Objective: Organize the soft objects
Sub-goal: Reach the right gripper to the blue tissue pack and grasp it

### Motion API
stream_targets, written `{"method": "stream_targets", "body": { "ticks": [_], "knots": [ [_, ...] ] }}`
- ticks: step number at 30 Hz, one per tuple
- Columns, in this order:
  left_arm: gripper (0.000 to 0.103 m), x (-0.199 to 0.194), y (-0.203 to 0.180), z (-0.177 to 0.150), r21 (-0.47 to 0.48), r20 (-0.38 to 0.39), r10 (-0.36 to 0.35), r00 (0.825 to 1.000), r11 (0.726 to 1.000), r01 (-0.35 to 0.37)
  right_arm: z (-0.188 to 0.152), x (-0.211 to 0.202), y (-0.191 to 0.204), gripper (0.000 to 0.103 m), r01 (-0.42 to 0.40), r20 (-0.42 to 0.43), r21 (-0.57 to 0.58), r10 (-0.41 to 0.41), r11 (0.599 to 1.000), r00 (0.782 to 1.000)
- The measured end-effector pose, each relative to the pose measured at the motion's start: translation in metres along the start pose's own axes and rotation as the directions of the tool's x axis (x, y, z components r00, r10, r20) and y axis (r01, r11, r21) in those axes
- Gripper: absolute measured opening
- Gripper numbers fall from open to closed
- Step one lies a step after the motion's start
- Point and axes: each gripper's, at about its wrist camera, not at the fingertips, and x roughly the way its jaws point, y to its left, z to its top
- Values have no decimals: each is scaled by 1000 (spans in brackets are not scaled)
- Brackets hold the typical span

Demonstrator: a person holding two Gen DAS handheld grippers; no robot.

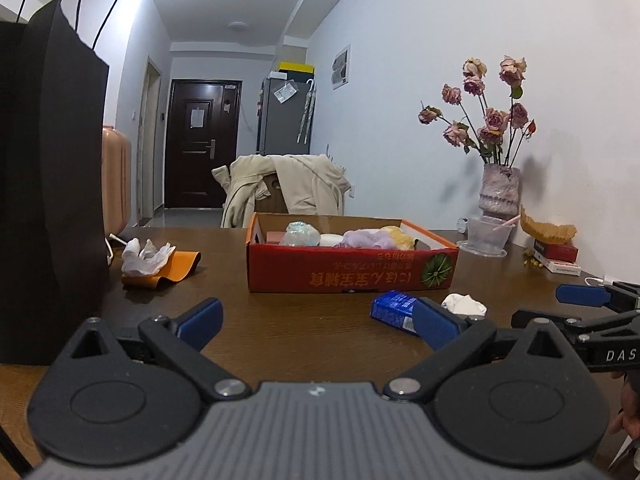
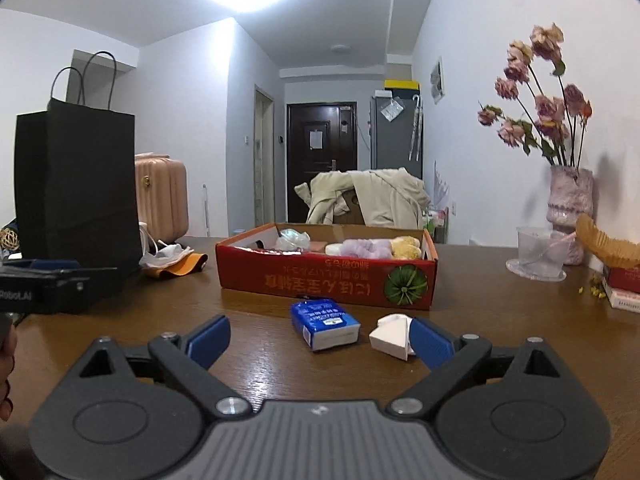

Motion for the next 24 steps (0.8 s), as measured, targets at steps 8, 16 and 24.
{"method": "stream_targets", "body": {
  "ticks": [8,16,24],
  "knots": [
    [103,2,-12,0,13,-18,-12,1000,1000,13,1,-4,-9,96,6,-3,25,-6,1000,1000],
    [103,27,-19,7,-7,-45,-35,998,999,35,7,10,-29,95,-12,-19,102,14,995,1000],
    [103,82,-22,15,-67,-123,-21,992,998,12,23,57,-47,91,-21,-53,106,27,994,998]
  ]
}}
